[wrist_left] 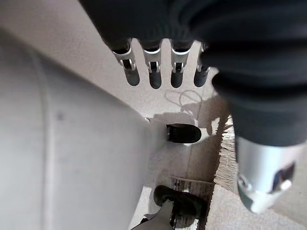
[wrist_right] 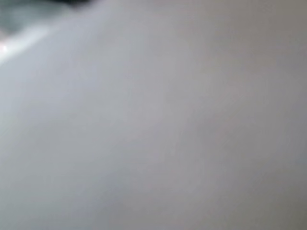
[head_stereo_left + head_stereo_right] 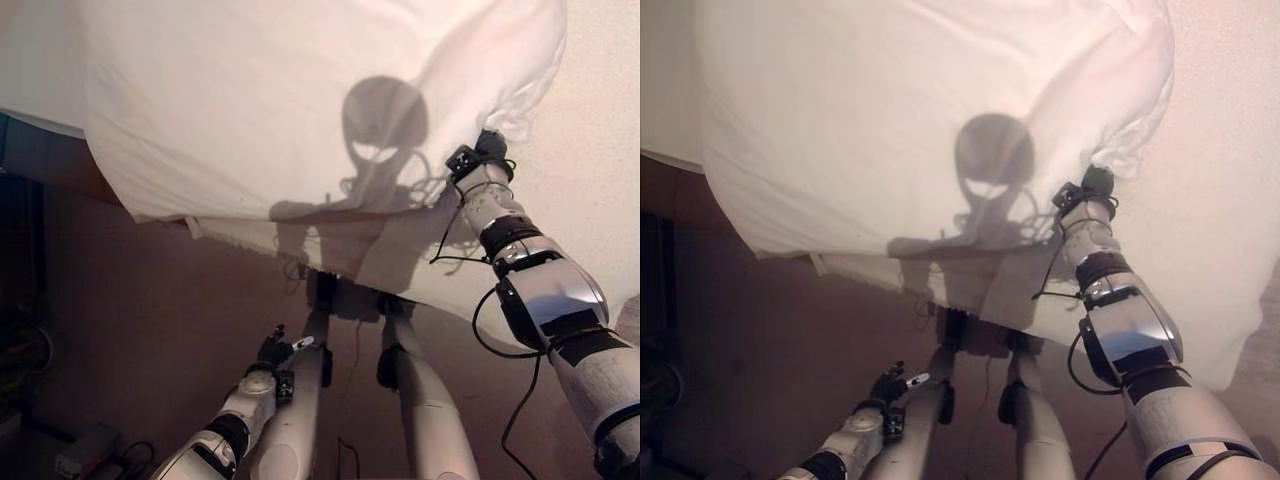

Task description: Make the bed

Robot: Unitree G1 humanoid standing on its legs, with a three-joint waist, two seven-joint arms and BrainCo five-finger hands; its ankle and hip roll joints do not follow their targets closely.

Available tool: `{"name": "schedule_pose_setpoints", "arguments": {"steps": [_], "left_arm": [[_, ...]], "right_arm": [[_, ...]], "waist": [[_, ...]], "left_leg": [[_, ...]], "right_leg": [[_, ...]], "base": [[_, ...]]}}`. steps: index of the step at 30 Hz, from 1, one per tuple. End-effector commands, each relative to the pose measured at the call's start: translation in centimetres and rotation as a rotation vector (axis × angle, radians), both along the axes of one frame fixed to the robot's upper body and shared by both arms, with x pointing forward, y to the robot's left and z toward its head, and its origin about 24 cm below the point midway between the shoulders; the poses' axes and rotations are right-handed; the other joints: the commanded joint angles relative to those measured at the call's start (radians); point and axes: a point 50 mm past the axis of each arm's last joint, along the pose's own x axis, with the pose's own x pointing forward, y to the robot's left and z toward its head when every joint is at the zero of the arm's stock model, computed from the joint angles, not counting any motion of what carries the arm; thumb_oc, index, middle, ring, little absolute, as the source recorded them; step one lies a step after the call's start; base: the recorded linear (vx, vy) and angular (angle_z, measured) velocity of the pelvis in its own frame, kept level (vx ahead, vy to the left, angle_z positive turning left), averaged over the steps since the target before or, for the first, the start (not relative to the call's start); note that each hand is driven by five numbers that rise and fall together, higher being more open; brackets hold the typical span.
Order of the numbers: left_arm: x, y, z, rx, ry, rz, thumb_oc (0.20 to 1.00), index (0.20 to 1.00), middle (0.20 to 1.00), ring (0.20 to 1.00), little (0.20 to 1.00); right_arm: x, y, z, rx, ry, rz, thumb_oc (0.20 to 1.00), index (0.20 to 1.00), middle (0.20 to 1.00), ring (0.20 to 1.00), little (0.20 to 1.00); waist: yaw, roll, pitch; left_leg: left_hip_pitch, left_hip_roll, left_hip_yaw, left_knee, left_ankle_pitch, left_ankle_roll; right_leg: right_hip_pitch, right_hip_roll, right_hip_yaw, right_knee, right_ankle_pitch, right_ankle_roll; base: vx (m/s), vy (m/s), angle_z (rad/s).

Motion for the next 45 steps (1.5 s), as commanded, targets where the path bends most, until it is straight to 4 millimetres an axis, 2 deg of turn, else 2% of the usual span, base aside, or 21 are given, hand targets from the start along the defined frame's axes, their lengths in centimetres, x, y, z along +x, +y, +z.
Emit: {"name": "schedule_pose_setpoints", "arguments": {"steps": [1, 8, 12, 13, 14, 15, 16, 19, 20, 22, 23, 25, 32, 38, 42, 45], "left_arm": [[-0.2, -1.1, -0.2, 0.003, 0.023, -0.021, 1.0, 1.0, 1.0, 1.0, 1.0], [-0.1, -0.9, -0.2, 0.017, 0.017, -0.021, 1.0, 1.0, 1.0, 1.0, 1.0], [0.2, -1.2, 0.2, -0.009, -0.009, -0.013, 1.0, 1.0, 1.0, 1.0, 1.0], [0.7, -2.2, 1.2, -0.093, -0.066, -0.024, 1.0, 1.0, 1.0, 1.0, 1.0], [0.7, -2.1, 1.2, -0.093, -0.067, -0.023, 1.0, 1.0, 1.0, 1.0, 1.0], [1.0, -3.0, 2.2, -0.163, -0.114, -0.035, 1.0, 1.0, 1.0, 1.0, 1.0], [1.1, -3.0, 2.2, -0.162, -0.115, -0.035, 1.0, 1.0, 1.0, 1.0, 1.0], [1.4, -5.2, 4.3, -0.317, -0.186, -0.098, 1.0, 1.0, 1.0, 1.0, 1.0], [1.4, -5.2, 4.3, -0.317, -0.187, -0.099, 1.0, 1.0, 1.0, 1.0, 1.0], [1.9, -7.1, 5.7, -0.457, -0.203, -0.127, 1.0, 1.0, 1.0, 1.0, 1.0], [1.9, -7.1, 5.8, -0.457, -0.204, -0.128, 1.0, 1.0, 1.0, 1.0, 1.0], [2.5, -8.6, 7.1, -0.55, -0.213, -0.165, 1.0, 1.0, 1.0, 1.0, 1.0], [4.3, -12.1, 10.3, -0.755, -0.194, -0.224, 1.0, 1.0, 1.0, 1.0, 1.0], [5.0, -13.7, 11.6, -0.861, -0.17, -0.179, 1.0, 1.0, 1.0, 1.0, 1.0], [5.8, -14.7, 12.4, -0.999, -0.129, -0.035, 1.0, 1.0, 1.0, 1.0, 1.0], [6.3, -14.7, 12.6, -1.039, -0.124, 0.031, 1.0, 1.0, 1.0, 1.0, 1.0]], "right_arm": [[0.0, 1.2, 2.6, 0.01, -0.12, 0.008, 0.2, 0.2, 0.2, 0.2, 0.2], [-0.2, -0.2, 1.1, -0.037, -0.052, -0.039, 0.2, 0.2, 0.2, 0.2, 0.2], [-0.3, 0.2, 0.9, -0.063, -0.071, -0.024, 0.2, 0.2, 0.2, 0.2, 0.2], [-0.7, 1.6, 1.1, -0.11, -0.146, 0.031, 0.2, 0.2, 0.2, 0.2, 0.2], [-0.8, 1.6, 1.1, -0.11, -0.148, 0.031, 0.2, 0.2, 0.2, 0.2, 0.2], [-1.3, 2.6, 0.9, -0.105, -0.205, 0.07, 0.2, 0.2, 0.2, 0.2, 0.2], [-1.4, 2.7, 0.9, -0.105, -0.206, 0.069, 0.2, 0.2, 0.2, 0.2, 0.2], [-3.3, 3.8, -0.3, -0.084, -0.3, 0.113, 0.2, 0.2, 0.2, 0.2, 0.2], [-3.3, 3.8, -0.3, -0.084, -0.301, 0.112, 0.2, 0.2, 0.2, 0.2, 0.2], [-4.4, 3.9, -1.1, -0.055, -0.327, 0.109, 0.2, 0.2, 0.2, 0.2, 0.2], [-4.4, 3.9, -1.1, -0.055, -0.328, 0.108, 0.2, 0.2, 0.2, 0.2, 0.2], [-4.9, 3.9, -0.8, -0.065, -0.358, 0.11, 0.2, 0.2, 0.2, 0.2, 0.2], [-6.0, 4.6, 0.1, -0.045, -0.42, 0.128, 0.2, 0.2, 0.2, 0.2, 0.2], [-6.4, 5.1, 0.6, -0.02, -0.448, 0.139, 0.2, 0.2, 0.2, 0.2, 0.2], [-6.7, 5.8, 0.8, 0.014, -0.462, 0.15, 0.2, 0.2, 0.2, 0.2, 0.2], [-6.7, 6.0, 0.9, 0.014, -0.464, 0.151, 0.2, 0.2, 0.2, 0.2, 0.2]], "waist": [[-0.006, -0.027, 0.026], [-0.015, -0.022, 0.026], [-0.022, -0.023, 0.026], [-0.038, -0.033, 0.026], [-0.038, -0.034, 0.026], [-0.049, -0.041, 0.026], [-0.049, -0.042, 0.026], [-0.078, -0.06, 0.026], [-0.078, -0.061, 0.026], [-0.097, -0.069, 0.026], [-0.096, -0.07, 0.026], [-0.111, -0.073, 0.026], [-0.147, -0.093, -0.023], [-0.157, -0.103, -0.051], [-0.163, -0.116, -0.07], [-0.164, -0.12, -0.074]], "left_leg": [[0.01, -0.036, 0.007, -0.001, -0.034, -0.03], [0.016, -0.039, 0.018, -0.001, -0.036, -0.025], [0.027, -0.04, 0.023, -0.001, -0.039, -0.024], [0.058, -0.039, 0.036, -0.001, -0.051, -0.021], [0.053, -0.039, 0.036, -0.001, -0.045, -0.021], [0.079, -0.039, 0.044, -0.001, -0.055, -0.018], [0.075, -0.039, 0.044, -0.001, -0.051, -0.018], [0.144, -0.042, 0.065, -0.001, -0.07, -0.009], [0.141, -0.042, 0.066, -0.001, -0.066, -0.009], [0.201, -0.042, 0.075, -0.001, -0.084, -0.006], [0.199, -0.042, 0.075, -0.001, -0.081, -0.005], [0.242, -0.042, 0.084, 0.002, -0.093, -0.004], [0.309, -0.045, 0.108, 0.003, -0.111, 0.007], [0.315, -0.047, 0.112, -0.001, -0.113, 0.008], [0.322, -0.049, 0.113, -0.001, -0.118, 0.007], [0.325, -0.049, 0.115, -0.001, -0.119, 0.008]], "right_leg": [[0.079, -0.061, 0.036, 0.09, -0.04, 0.102], [0.079, -0.065, 0.051, 0.085, -0.032, 0.107], [0.087, -0.066, 0.056, 0.086, -0.031, 0.108], [0.11, -0.065, 0.064, 0.086, -0.033, 0.11], [0.106, -0.066, 0.064, 0.085, -0.028, 0.109], [0.125, -0.064, 0.071, 0.085, -0.03, 0.111], [0.121, -0.064, 0.071, 0.084, -0.025, 0.11], [0.18, -0.063, 0.087, 0.083, -0.031, 0.113], [0.178, -0.064, 0.087, 0.082, -0.027, 0.113], [0.232, -0.068, 0.095, 0.078, -0.034, 0.118], [0.23, -0.068, 0.095, 0.077, -0.031, 0.117], [0.266, -0.07, 0.102, 0.083, -0.04, 0.121], [0.307, -0.074, 0.13, 0.097, -0.05, 0.128], [0.312, -0.075, 0.127, 0.09, -0.045, 0.132], [0.314, -0.077, 0.126, 0.1, -0.049, 0.132], [0.314, -0.078, 0.128, 0.108, -0.052, 0.131]], "base": [[-0.02, 0.035, 0.0], [-0.02, 0.024, -0.03], [0.0, 0.019, -0.03], [0.0, 0.034, -0.03], [0.01, 0.054, -0.03], [-0.02, 0.023, -0.06], [0.01, 0.035, -0.19], [0.0, 0.025, -0.19], [-0.02, 0.021, -0.1], [0.0, 0.007, -0.18], [-0.01, 0.013, -0.16], [0.0, 0.021, -0.09], [-0.01, 0.012, -0.07], [-0.01, -0.006, -0.03], [0.0, 0.0, 0.0], [0.0, 0.0, 0.0]]}}
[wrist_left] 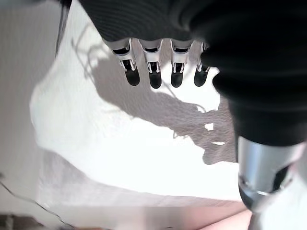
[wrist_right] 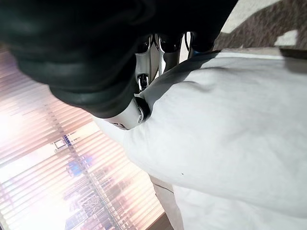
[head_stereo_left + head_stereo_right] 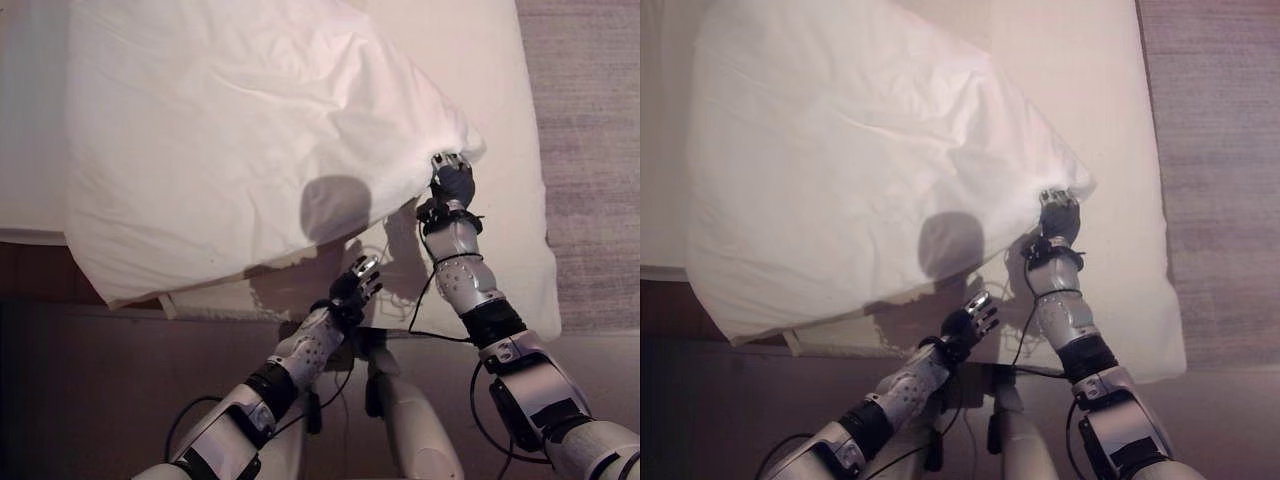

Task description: Make the bed

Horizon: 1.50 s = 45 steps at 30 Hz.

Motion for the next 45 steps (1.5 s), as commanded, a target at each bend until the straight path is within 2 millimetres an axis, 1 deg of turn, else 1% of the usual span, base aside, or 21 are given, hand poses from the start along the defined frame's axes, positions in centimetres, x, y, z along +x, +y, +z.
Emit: {"name": "schedule_pose_setpoints", "arguments": {"steps": [1, 3, 7, 8, 10, 13, 14, 17, 22, 23, 24, 27, 29, 33, 35, 37, 38, 40, 41, 42, 45], "left_arm": [[0.5, -1.0, 0.5, -0.083, 0.051, 0.055, 1.0, 1.0, 1.0, 1.0, 1.0], [1.2, -0.6, 0.9, -0.11, 0.067, 0.111, 1.0, 1.0, 1.0, 1.0, 1.0], [2.9, 0.3, 2.7, -0.188, 0.072, 0.248, 1.0, 1.0, 1.0, 1.0, 1.0], [3.8, 1.0, 3.9, -0.245, 0.066, 0.325, 1.0, 1.0, 1.0, 1.0, 1.0], [4.1, 1.3, 4.3, -0.263, 0.066, 0.356, 1.0, 1.0, 1.0, 1.0, 1.0], [5.1, 2.7, 5.6, -0.328, 0.058, 0.455, 1.0, 1.0, 1.0, 1.0, 1.0], [5.4, 3.1, 5.9, -0.335, 0.058, 0.478, 1.0, 1.0, 1.0, 1.0, 1.0], [6.3, 4.5, 7.6, -0.36, 0.017, 0.548, 1.0, 1.0, 1.0, 1.0, 1.0], [7.3, 6.5, 9.4, -0.349, -0.041, 0.626, 1.0, 1.0, 1.0, 1.0, 1.0], [7.3, 6.5, 9.4, -0.349, -0.041, 0.626, 1.0, 1.0, 1.0, 1.0, 1.0], [7.5, 7.3, 9.5, -0.343, -0.045, 0.655, 1.0, 1.0, 1.0, 1.0, 1.0], [7.8, 8.3, 9.7, -0.334, -0.032, 0.712, 1.0, 1.0, 1.0, 1.0, 1.0], [8.0, 8.6, 10.0, -0.337, -0.025, 0.739, 1.0, 1.0, 1.0, 1.0, 1.0], [8.1, 8.9, 9.8, -0.337, 0.02, 0.778, 1.0, 1.0, 1.0, 1.0, 1.0], [8.1, 8.8, 10.3, -0.337, 0.009, 0.78, 1.0, 1.0, 1.0, 1.0, 1.0], [8.2, 9.1, 10.3, -0.316, 0.0, 0.782, 0.2, 0.2, 0.2, 0.2, 0.2], [8.2, 9.1, 10.3, -0.316, 0.0, 0.783, 0.2, 0.2, 0.2, 0.2, 0.2], [8.2, 9.9, 10.4, -0.265, -0.035, 0.788, 0.2, 0.2, 0.2, 0.2, 0.2], [8.0, 10.9, 10.0, -0.214, -0.069, 0.796, 0.2, 0.2, 0.2, 0.2, 0.2], [7.9, 10.9, 9.9, -0.211, -0.069, 0.797, 0.2, 0.2, 0.2, 0.2, 0.2], [7.1, 11.7, 9.0, -0.151, -0.125, 0.789, 0.2, 0.2, 0.2, 0.2, 0.2]], "right_arm": [[-1.2, -0.1, 4.5, 0.059, -0.221, -0.018, 0.2, 0.2, 0.2, 0.2, 0.2], [-1.2, 0.1, 4.5, 0.061, -0.223, -0.017, 0.2, 0.2, 0.2, 0.2, 0.2], [-1.5, 0.3, 4.2, 0.08, -0.226, -0.024, 0.2, 0.2, 0.2, 0.2, 0.2], [-1.7, 0.4, 4.0, 0.083, -0.222, -0.029, 0.2, 0.2, 0.2, 0.2, 0.2], [-1.7, 0.4, 4.0, 0.082, -0.223, -0.032, 0.2, 0.2, 0.2, 0.2, 0.2], [-1.9, 0.6, 3.6, 0.105, -0.218, -0.037, 0.2, 0.2, 0.2, 0.2, 0.2], [-1.9, 0.7, 3.6, 0.109, -0.219, -0.032, 0.2, 0.2, 0.2, 0.2, 0.2], [-2.0, 1.0, 3.2, 0.118, -0.213, -0.027, 0.2, 0.2, 0.2, 0.2, 0.2], [-2.2, 1.1, 2.8, 0.119, -0.208, -0.026, 0.2, 0.2, 0.2, 0.2, 0.2], [-2.2, 1.1, 2.8, 0.119, -0.208, -0.026, 0.2, 0.2, 0.2, 0.2, 0.2], [-2.3, 1.1, 2.5, 0.121, -0.202, -0.024, 0.2, 0.2, 0.2, 0.2, 0.2], [-2.5, 0.9, 2.1, 0.125, -0.196, -0.031, 0.2, 0.2, 0.2, 0.2, 0.2], [-2.8, 0.8, 1.9, 0.125, -0.196, -0.037, 0.2, 0.2, 0.2, 0.2, 0.2], [-3.4, 0.5, 1.5, 0.133, -0.203, -0.043, 0.2, 0.2, 0.2, 0.2, 0.2], [-3.7, 0.3, 1.3, 0.132, -0.204, -0.049, 0.2, 0.2, 0.2, 0.2, 0.2], [-3.9, 0.1, 1.0, 0.132, -0.205, -0.055, 0.2, 0.2, 0.2, 0.2, 0.2], [-3.9, 0.1, 1.0, 0.132, -0.205, -0.055, 0.2, 0.2, 0.2, 0.2, 0.2], [-4.1, 0.0, 0.4, 0.13, -0.19, -0.061, 0.2, 0.2, 0.2, 0.2, 0.2], [-4.0, -0.3, -0.4, 0.131, -0.162, -0.068, 0.2, 0.2, 0.2, 0.2, 0.2], [-4.0, -0.3, -0.4, 0.133, -0.161, -0.067, 0.2, 0.2, 0.2, 0.2, 0.2], [-3.7, -0.6, -2.2, 0.147, -0.085, -0.079, 0.2, 0.2, 0.2, 0.2, 0.2]], "waist": [[-0.009, -0.049, -0.085], [-0.009, -0.055, -0.086], [-0.008, -0.068, -0.089], [-0.008, -0.073, -0.089], [-0.008, -0.076, -0.09], [-0.006, -0.085, -0.095], [-0.007, -0.088, -0.096], [-0.009, -0.093, -0.101], [-0.011, -0.096, -0.108], [-0.011, -0.096, -0.107], [-0.012, -0.096, -0.11], [-0.017, -0.096, -0.111], [-0.019, -0.097, -0.112], [-0.023, -0.096, -0.113], [-0.026, -0.095, -0.113], [-0.028, -0.093, -0.115], [-0.028, -0.093, -0.116], [-0.029, -0.091, -0.118], [-0.028, -0.086, -0.119], [-0.027, -0.088, -0.119], [-0.015, -0.077, -0.124]], "left_leg": [[-0.005, -0.018, 0.0, 0.0, -0.066, -0.03], [-0.004, -0.018, 0.001, 0.0, -0.068, -0.03], [-0.005, -0.016, 0.002, 0.0, -0.069, -0.033], [-0.001, -0.015, 0.003, 0.0, -0.075, -0.037], [-0.006, -0.015, 0.004, 0.0, -0.069, -0.038], [-0.002, -0.01, 0.006, 0.0, -0.072, -0.039], [-0.002, -0.009, 0.008, 0.0, -0.073, -0.039], [0.003, -0.006, 0.011, 0.0, -0.076, -0.038], [0.007, -0.001, 0.016, 0.0, -0.079, -0.039], [0.007, -0.001, 0.016, 0.0, -0.079, -0.039], [0.009, 0.001, 0.017, 0.0, -0.079, -0.04], [0.012, 0.004, 0.018, 0.0, -0.08, -0.041], [0.014, 0.005, 0.017, 0.0, -0.081, -0.042], [0.015, 0.007, 0.014, 0.0, -0.081, -0.043], [0.016, 0.008, 0.013, 0.0, -0.082, -0.043], [0.016, 0.008, 0.011, 0.0, -0.082, -0.045], [0.016, 0.008, 0.011, 0.0, -0.082, -0.045], [0.019, 0.01, 0.01, 0.0, -0.081, -0.046], [0.03, 0.014, 0.007, 0.0, -0.089, -0.045], [0.028, 0.013, 0.007, 0.0, -0.084, -0.044], [0.042, 0.015, 0.003, 0.0, -0.085, -0.041]], "right_leg": [[0.028, -0.056, 0.008, 0.11, -0.056, 0.08], [0.027, -0.056, 0.009, 0.115, -0.058, 0.08], [0.026, -0.056, 0.005, 0.118, -0.059, 0.08], [0.03, -0.054, 0.002, 0.118, -0.065, 0.081], [0.026, -0.054, 0.0, 0.115, -0.058, 0.08], [0.027, -0.052, -0.003, 0.116, -0.06, 0.08], [0.026, -0.051, -0.001, 0.117, -0.06, 0.08], [0.024, -0.046, 0.005, 0.121, -0.062, 0.079], [0.02, -0.041, 0.007, 0.128, -0.068, 0.075], [0.02, -0.041, 0.007, 0.128, -0.068, 0.075], [0.019, -0.04, 0.009, 0.131, -0.069, 0.074], [0.018, -0.038, 0.004, 0.136, -0.072, 0.073], [0.018, -0.037, 0.002, 0.138, -0.074, 0.073], [0.019, -0.035, -0.002, 0.138, -0.077, 0.071], [0.018, -0.034, -0.003, 0.141, -0.078, 0.07], [0.017, -0.033, -0.005, 0.145, -0.08, 0.07], [0.017, -0.033, -0.006, 0.145, -0.08, 0.07], [0.016, -0.031, -0.007, 0.153, -0.085, 0.068], [0.019, -0.028, -0.004, 0.166, -0.1, 0.067], [0.017, -0.029, -0.004, 0.167, -0.095, 0.065], [0.016, -0.027, -0.006, 0.203, -0.116, 0.059]], "base": [[0.0, 0.0, 0.0], [0.0, 0.0, 0.0], [0.0, 0.0, 0.0], [0.0, 0.0, 0.0], [0.0, 0.0, 0.0], [0.0, 0.0, 0.0], [0.0, 0.0, 0.0], [0.0, 0.0, 0.0], [0.0, 0.0, 0.0], [0.0, 0.0, 0.0], [0.0, 0.0, 0.0], [0.0, 0.0, 0.0], [0.0, 0.0, 0.0], [0.0, 0.0, 0.0], [0.0, 0.0, 0.0], [0.0, 0.0, 0.0], [0.0, 0.0, 0.0], [0.01, -0.039, 0.0], [0.0, 0.0, 0.0], [0.0, 0.0, 0.0], [0.0, -0.024, -0.01]]}}
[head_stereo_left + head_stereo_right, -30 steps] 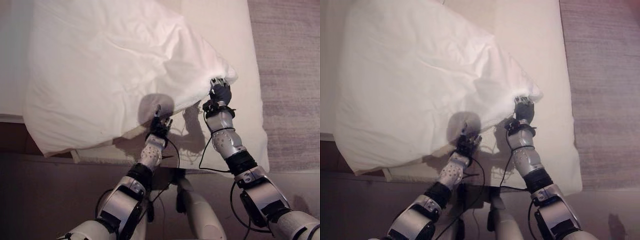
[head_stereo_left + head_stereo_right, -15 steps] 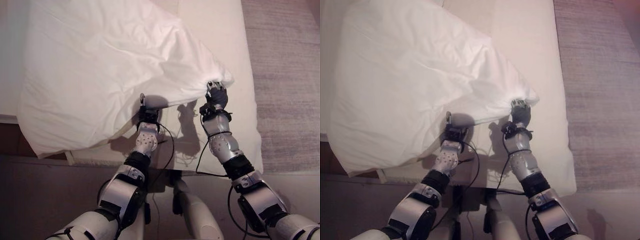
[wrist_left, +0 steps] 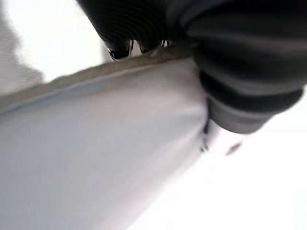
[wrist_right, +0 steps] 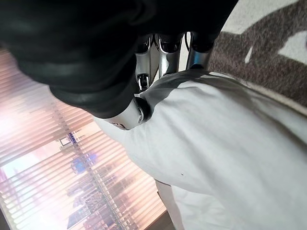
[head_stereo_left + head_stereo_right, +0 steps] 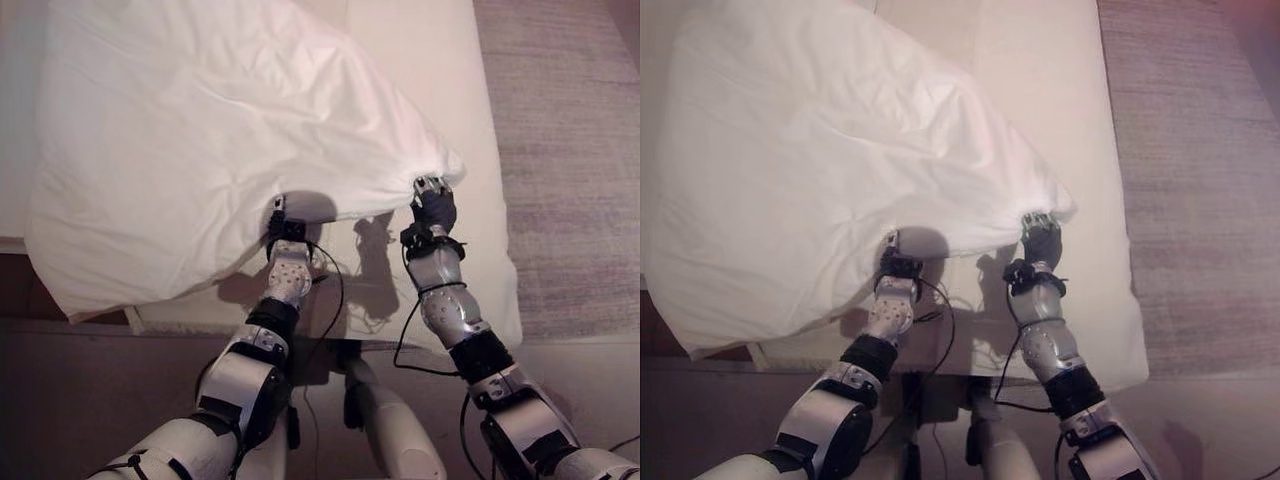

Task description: Make the bed

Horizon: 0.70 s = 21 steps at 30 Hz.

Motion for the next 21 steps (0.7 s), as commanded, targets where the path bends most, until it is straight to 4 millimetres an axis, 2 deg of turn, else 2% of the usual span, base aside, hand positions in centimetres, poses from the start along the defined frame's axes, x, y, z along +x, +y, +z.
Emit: {"name": "schedule_pose_setpoints", "arguments": {"steps": [1, 2, 6, 8, 9, 12, 13, 15, 17, 19, 20, 21], "left_arm": [[0.0, 2.2, 1.4, 0.146, -0.121, 0.05, 0.2, 0.2, 0.2, 0.2, 0.2], [-0.7, 2.7, 0.7, 0.169, -0.135, 0.052, 0.2, 0.2, 0.2, 0.2, 0.2], [-1.8, 3.4, -0.6, 0.163, -0.141, 0.061, 0.2, 0.2, 0.2, 0.2, 0.2], [-2.9, 3.7, -1.6, 0.151, -0.158, 0.062, 0.2, 0.2, 0.2, 0.2, 0.2], [-2.9, 3.7, -1.7, 0.151, -0.156, 0.062, 0.2, 0.2, 0.2, 0.2, 0.2], [-3.9, 3.8, -1.9, 0.179, -0.2, 0.049, 0.2, 0.2, 0.2, 0.2, 0.2], [-3.9, 3.8, -1.9, 0.179, -0.2, 0.048, 0.2, 0.2, 0.2, 0.2, 0.2], [-4.3, 3.8, -2.2, 0.188, -0.21, 0.037, 0.2, 0.2, 0.2, 0.2, 0.2], [-4.8, 3.8, -2.1, 0.193, -0.244, 0.035, 0.2, 0.2, 0.2, 0.2, 0.2], [-5.2, 4.2, -2.2, 0.188, -0.26, 0.051, 0.2, 0.2, 0.2, 0.2, 0.2], [-5.8, 4.8, -2.7, 0.166, -0.257, 0.08, 0.2, 0.2, 0.2, 0.2, 0.2], [-5.9, 4.8, -2.7, 0.166, -0.256, 0.08, 0.2, 0.2, 0.2, 0.2, 0.2]], "right_arm": [[-0.8, -3.4, 0.9, 0.079, -0.113, -0.143, 0.2, 0.2, 0.2, 0.2, 0.2], [-0.7, -3.0, -0.7, 0.087, -0.051, -0.116, 0.2, 0.2, 0.2, 0.2, 0.2], [-0.7, -1.8, -3.2, 0.092, 0.043, -0.046, 0.2, 0.2, 0.2, 0.2, 0.2], [-1.0, -1.1, -5.8, 0.088, 0.132, 0.006, 0.2, 0.2, 0.2, 0.2, 0.2], [-1.0, -1.2, -5.8, 0.088, 0.134, 0.006, 0.2, 0.2, 0.2, 0.2, 0.2], [-2.0, -1.9, -8.4, 0.085, 0.218, 0.002, 0.2, 0.2, 0.2, 0.2, 0.2], [-2.0, -1.9, -8.4, 0.085, 0.218, 0.002, 0.2, 0.2, 0.2, 0.2, 0.2], [-2.5, -2.7, -9.3, 0.083, 0.242, -0.016, 0.2, 0.2, 0.2, 0.2, 0.2], [-2.7, -2.6, -9.9, 0.102, 0.257, -0.004, 0.2, 0.2, 0.2, 0.2, 0.2], [-2.9, -2.3, -10.4, 0.12, 0.277, 0.012, 0.2, 0.2, 0.2, 0.2, 0.2], [-3.3, -2.3, -11.3, 0.137, 0.307, 0.018, 0.2, 0.2, 0.2, 0.2, 0.2], [-3.3, -2.3, -11.3, 0.137, 0.307, 0.018, 0.2, 0.2, 0.2, 0.2, 0.2]], "waist": [[0.012, 0.025, -0.078], [0.025, 0.034, -0.079], [0.046, 0.043, -0.079], [0.066, 0.058, -0.085], [0.064, 0.059, -0.086], [0.074, 0.087, -0.111], [0.071, 0.089, -0.114], [0.067, 0.091, -0.125], [0.062, 0.087, -0.138], [0.066, 0.077, -0.159], [0.069, 0.076, -0.185], [0.068, 0.076, -0.187]], "left_leg": [[0.042, 0.005, -0.002, 0.0, -0.084, -0.039], [0.062, 0.006, -0.01, 0.0, -0.086, -0.035], [0.102, 0.006, -0.02, 0.001, -0.092, -0.031], [0.128, -0.002, -0.039, 0.002, -0.086, -0.035], [0.128, -0.002, -0.042, 0.002, -0.085, -0.035], [0.133, -0.028, -0.115, 0.009, -0.074, -0.042], [0.128, -0.027, -0.118, 0.007, -0.069, -0.042], [0.125, -0.023, -0.125, 0.053, -0.097, -0.042], [0.12, 0.013, -0.138, 0.109, -0.133, -0.049], [0.125, 0.084, -0.171, 0.132, -0.138, -0.063], [0.136, 0.17, -0.198, 0.14, -0.122, -0.089], [0.133, 0.17, -0.199, 0.139, -0.119, -0.089]], "right_leg": [[0.012, -0.034, -0.005, 0.215, -0.13, 0.057], [0.017, -0.034, -0.005, 0.255, -0.153, 0.051], [0.027, -0.037, -0.004, 0.319, -0.192, 0.04], [0.054, -0.041, -0.005, 0.335, -0.221, 0.028], [0.057, -0.041, -0.008, 0.333, -0.22, 0.028], [0.092, -0.081, -0.072, 0.335, -0.233, 0.02], [0.092, -0.08, -0.076, 0.329, -0.226, 0.019], [0.115, -0.11, -0.107, 0.316, -0.221, 0.022], [0.127, -0.136, -0.119, 0.293, -0.202, 0.029], [0.134, -0.168, -0.102, 0.274, -0.182, 0.044], [0.154, -0.21, -0.082, 0.273, -0.179, 0.069], [0.152, -0.21, -0.083, 0.27, -0.176, 0.069]], "base": [[0.01, -0.052, -0.04], [0.01, -0.059, -0.07], [0.01, -0.043, -0.01], [0.0, -0.059, 0.09], [-0.03, -0.052, 0.1], [-0.01, -0.02, 0.48], [-0.02, 0.015, 0.79], [-0.04, 0.049, 0.58], [-0.03, 0.172, 0.72], [0.05, 0.371, 0.68], [0.08, 0.389, 0.27], [0.12, 0.492, 0.18]]}}
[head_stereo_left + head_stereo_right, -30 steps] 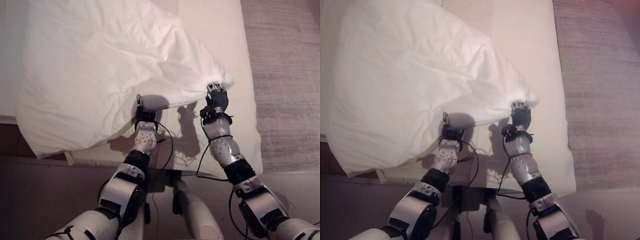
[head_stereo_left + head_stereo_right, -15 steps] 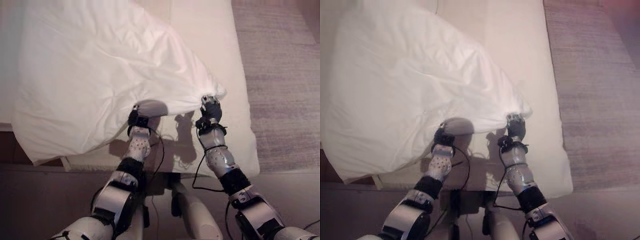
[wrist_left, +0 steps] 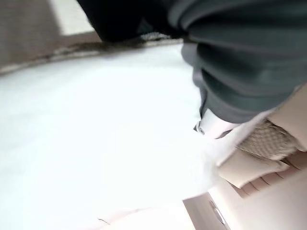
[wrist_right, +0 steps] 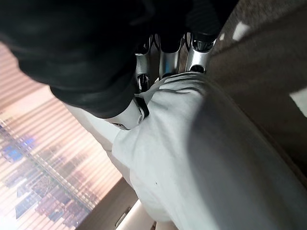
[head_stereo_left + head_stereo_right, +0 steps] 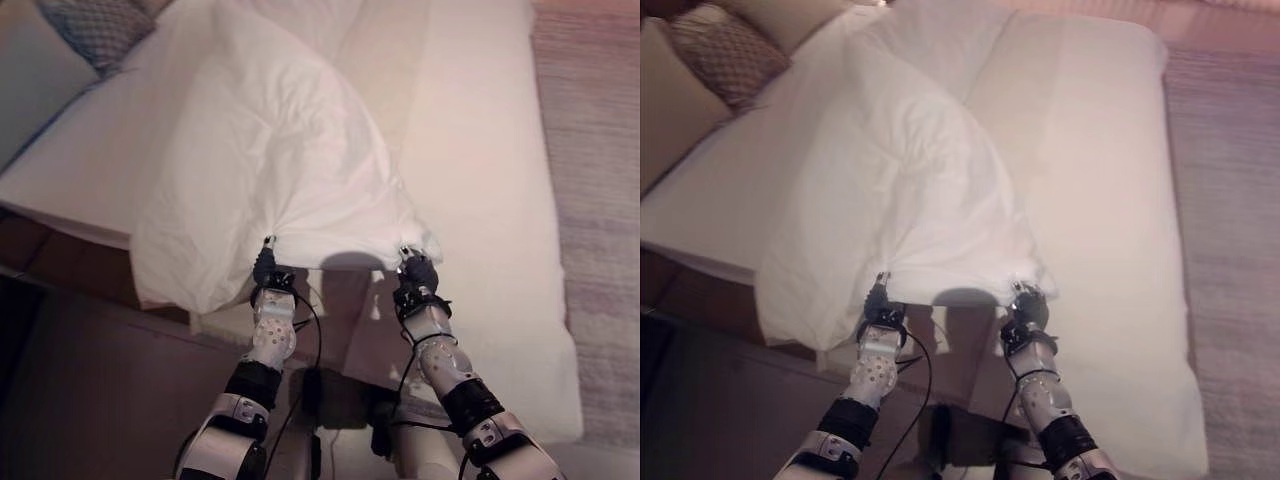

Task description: Make the bed

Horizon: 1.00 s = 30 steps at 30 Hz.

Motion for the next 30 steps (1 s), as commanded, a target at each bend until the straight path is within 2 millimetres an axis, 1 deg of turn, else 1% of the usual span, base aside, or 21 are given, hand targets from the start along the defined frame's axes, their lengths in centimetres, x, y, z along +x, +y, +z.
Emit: {"name": "schedule_pose_setpoints", "arguments": {"steps": [1, 3, 4, 5, 6, 7, 8, 9, 10, 11, 12, 14, 16, 19, 20, 21, 23, 24, 26, 28, 30], "left_arm": [[-1.3, 3.5, 1.9, 0.078, -0.176, 0.122, 0.2, 0.2, 0.2, 0.2, 0.2], [-1.6, 3.8, 1.6, 0.089, -0.173, 0.124, 0.2, 0.2, 0.2, 0.2, 0.2], [-1.8, 3.8, 1.5, 0.107, -0.179, 0.109, 0.2, 0.2, 0.2, 0.2, 0.2], [-2.0, 3.5, 1.2, 0.134, -0.182, 0.075, 0.2, 0.2, 0.2, 0.2, 0.2], [-2.0, 3.5, 1.2, 0.134, -0.182, 0.075, 0.2, 0.2, 0.2, 0.2, 0.2], [-2.1, 3.3, 1.1, 0.165, -0.182, 0.06, 0.2, 0.2, 0.2, 0.2, 0.2], [-2.2, 3.4, 0.9, 0.2, -0.175, 0.047, 0.2, 0.2, 0.2, 0.2, 0.2], [-2.2, 3.6, 0.8, 0.227, -0.162, 0.046, 0.2, 0.2, 0.2, 0.2, 0.2], [-2.2, 3.6, 0.9, 0.228, -0.163, 0.046, 0.2, 0.2, 0.2, 0.2, 0.2], [-2.2, 3.6, 0.7, 0.228, -0.153, 0.05, 0.2, 0.2, 0.2, 0.2, 0.2], [-2.2, 3.6, 0.7, 0.228, -0.154, 0.05, 0.2, 0.2, 0.2, 0.2, 0.2], [-2.4, 4.0, 0.7, 0.241, -0.149, 0.055, 0.2, 0.2, 0.2, 0.2, 0.2], [-2.8, 4.4, 0.1, 0.253, -0.124, 0.055, 0.2, 0.2, 0.2, 0.2, 0.2], [-3.1, 4.2, -0.5, 0.255, -0.091, 0.044, 0.2, 0.2, 0.2, 0.2, 0.2], [-3.3, 4.4, -0.9, 0.266, -0.067, 0.052, 0.2, 0.2, 0.2, 0.2, 0.2], [-3.0, 3.6, -0.4, 0.243, -0.096, 0.032, 0.2, 0.2, 0.2, 0.2, 0.2], [-3.0, 3.4, -0.4, 0.242, -0.099, 0.027, 0.2, 0.2, 0.2, 0.2, 0.2], [-3.1, 3.2, -0.4, 0.235, -0.106, 0.02, 0.2, 0.2, 0.2, 0.2, 0.2], [-3.0, 2.8, -0.3, 0.245, -0.111, 0.008, 0.2, 0.2, 0.2, 0.2, 0.2], [-3.0, 2.9, -0.4, 0.245, -0.106, 0.009, 0.2, 0.2, 0.2, 0.2, 0.2], [-3.4, 3.2, -0.9, 0.248, -0.091, 0.013, 0.2, 0.2, 0.2, 0.2, 0.2]], "right_arm": [[-1.2, -2.3, -1.7, 0.042, 0.03, -0.081, 0.2, 0.2, 0.2, 0.2, 0.2], [-1.4, -2.0, -2.0, 0.057, 0.04, -0.062, 0.2, 0.2, 0.2, 0.2, 0.2], [-1.5, -1.8, -2.2, 0.049, 0.049, -0.047, 0.2, 0.2, 0.2, 0.2, 0.2], [-2.0, -2.1, -2.8, 0.047, 0.07, -0.036, 0.2, 0.2, 0.2, 0.2, 0.2], [-2.0, -2.1, -2.8, 0.048, 0.07, -0.036, 0.2, 0.2, 0.2, 0.2, 0.2], [-2.3, -1.8, -3.2, 0.034, 0.086, -0.023, 0.2, 0.2, 0.2, 0.2, 0.2], [-2.3, -1.6, -3.2, 0.017, 0.09, -0.013, 0.2, 0.2, 0.2, 0.2, 0.2], [-2.0, -1.0, -3.3, 0.039, 0.099, -0.014, 0.2, 0.2, 0.2, 0.2, 0.2], [-1.9, -1.0, -3.3, 0.039, 0.098, -0.014, 0.2, 0.2, 0.2, 0.2, 0.2], [-1.6, -0.6, -3.3, 0.063, 0.102, -0.025, 0.2, 0.2, 0.2, 0.2, 0.2], [-1.6, -0.6, -3.2, 0.063, 0.102, -0.025, 0.2, 0.2, 0.2, 0.2, 0.2], [-1.7, 0.1, -3.5, 0.068, 0.111, -0.009, 0.2, 0.2, 0.2, 0.2, 0.2], [-2.1, 0.5, -4.2, 0.061, 0.134, 0.022, 0.2, 0.2, 0.2, 0.2, 0.2], [-2.5, 0.5, -4.6, 0.061, 0.142, 0.024, 0.2, 0.2, 0.2, 0.2, 0.2], [-2.7, 0.1, -4.6, 0.045, 0.144, 0.007, 0.2, 0.2, 0.2, 0.2, 0.2], [-2.3, 0.0, -4.0, 0.06, 0.115, -0.004, 0.2, 0.2, 0.2, 0.2, 0.2], [-2.1, -0.2, -4.0, 0.066, 0.122, -0.018, 0.2, 0.2, 0.2, 0.2, 0.2], [-2.1, -0.7, -3.9, 0.045, 0.119, -0.033, 0.2, 0.2, 0.2, 0.2, 0.2], [-2.1, -1.2, -3.7, 0.026, 0.111, -0.043, 0.2, 0.2, 0.2, 0.2, 0.2], [-2.2, -1.6, -3.8, 0.017, 0.109, -0.045, 0.2, 0.2, 0.2, 0.2, 0.2], [-2.7, -2.0, -4.2, 0.004, 0.123, -0.046, 0.2, 0.2, 0.2, 0.2, 0.2]], "waist": [[0.018, -0.056, -0.137], [0.038, -0.053, -0.148], [0.042, -0.055, -0.158], [0.031, -0.074, -0.17], [0.03, -0.078, -0.173], [0.033, -0.097, -0.174], [0.04, -0.098, -0.166], [0.057, -0.079, -0.163], [0.055, -0.081, -0.165], [0.071, -0.057, -0.165], [0.071, -0.059, -0.166], [0.093, -0.052, -0.174], [0.112, -0.074, -0.193], [0.136, -0.11, -0.218], [0.144, -0.12, -0.222], [0.159, -0.098, -0.228], [0.157, -0.084, -0.23], [0.155, -0.064, -0.228], [0.146, -0.054, -0.213], [0.129, -0.053, -0.2], [0.099, -0.064, -0.205]], "left_leg": [[0.065, 0.097, -0.022, -0.075, 0.006, 0.021], [0.079, 0.112, -0.059, -0.051, -0.021, -0.007], [0.076, 0.092, -0.081, -0.027, -0.049, -0.006], [0.091, 0.042, -0.031, -0.014, -0.125, 0.018], [0.088, 0.038, -0.031, -0.014, -0.122, 0.02], [0.086, 0.002, 0.003, 0.008, -0.145, 0.033], [0.077, -0.015, 0.046, 0.033, -0.157, 0.046], [0.071, -0.027, 0.088, 0.0, -0.131, 0.061], [0.068, -0.03, 0.087, -0.002, -0.127, 0.062], [0.078, -0.051, 0.118, -0.063, -0.082, 0.086], [0.077, -0.053, 0.118, -0.066, -0.079, 0.087], [0.081, -0.076, 0.15, -0.119, -0.032, 0.108], [0.091, -0.113, 0.164, -0.151, -0.006, 0.118], [0.049, -0.165, 0.179, -0.153, 0.039, 0.114], [0.025, -0.178, 0.181, -0.164, 0.063, 0.1], [-0.043, -0.187, 0.191, -0.184, 0.145, 0.058], [-0.062, -0.19, 0.193, -0.198, 0.172, 0.043], [-0.095, -0.185, 0.211, -0.201, 0.195, 0.027], [-0.121, -0.188, 0.216, -0.173, 0.195, 0.015], [-0.106, -0.179, 0.225, -0.091, 0.139, 0.036], [-0.065, -0.165, 0.217, -0.025, 0.042, 0.075]], "right_leg": [[0.051, -0.135, 0.112, 0.039, 0.023, 0.169], [0.058, -0.166, 0.145, 0.039, 0.047, 0.192], [0.056, -0.19, 0.16, 0.027, 0.085, 0.204], [0.084, -0.269, 0.174, -0.029, 0.225, 0.234], [0.082, -0.273, 0.175, -0.032, 0.229, 0.236], [0.073, -0.315, 0.167, -0.075, 0.345, 0.246], [0.049, -0.332, 0.122, -0.085, 0.397, 0.243], [0.03, -0.307, 0.033, -0.07, 0.315, 0.223], [0.027, -0.31, 0.033, -0.07, 0.317, 0.223], [0.035, -0.251, -0.017, 0.055, 0.207, 0.202], [0.032, -0.253, -0.017, 0.057, 0.207, 0.202], [0.067, -0.161, -0.06, 0.213, 0.086, 0.181], [0.118, -0.033, -0.024, 0.25, -0.022, 0.163], [0.214, 0.125, 0.054, 0.173, -0.099, 0.127], [0.249, 0.164, 0.089, 0.11, -0.137, 0.102], [0.281, 0.199, 0.131, -0.031, -0.139, 0.049], [0.286, 0.217, 0.153, -0.054, -0.132, 0.034], [0.302, 0.213, 0.125, -0.103, -0.12, 0.033], [0.295, 0.203, 0.114, -0.115, -0.103, 0.035], [0.281, 0.158, 0.089, -0.132, -0.071, 0.055], [0.259, 0.108, 0.069, -0.138, -0.033, 0.074]], "base": [[0.04, 0.34, 0.09], [0.03, 0.555, -0.11], [-0.03, 0.909, -0.5], [-0.04, 0.686, -0.63], [-0.09, 0.766, -0.52], [-0.15, 0.494, -0.32], [-0.34, 0.92, -0.39], [-0.29, 0.66, -0.53], [-0.37, 0.921, -1.26], [-0.17, 0.49, -1.15], [-0.25, 0.682, -0.89], [-0.21, 0.448, -0.3], [-0.19, 0.32, -0.59], [-0.21, 0.163, -0.37], [-0.39, 0.198, -0.1], [-0.31, 0.136, 0.06], [-0.26, 0.171, 0.36], [-0.23, 0.176, 0.53], [-0.24, 0.186, 0.52], [-0.28, 0.267, 0.52], [-0.17, 0.256, 0.27]]}}
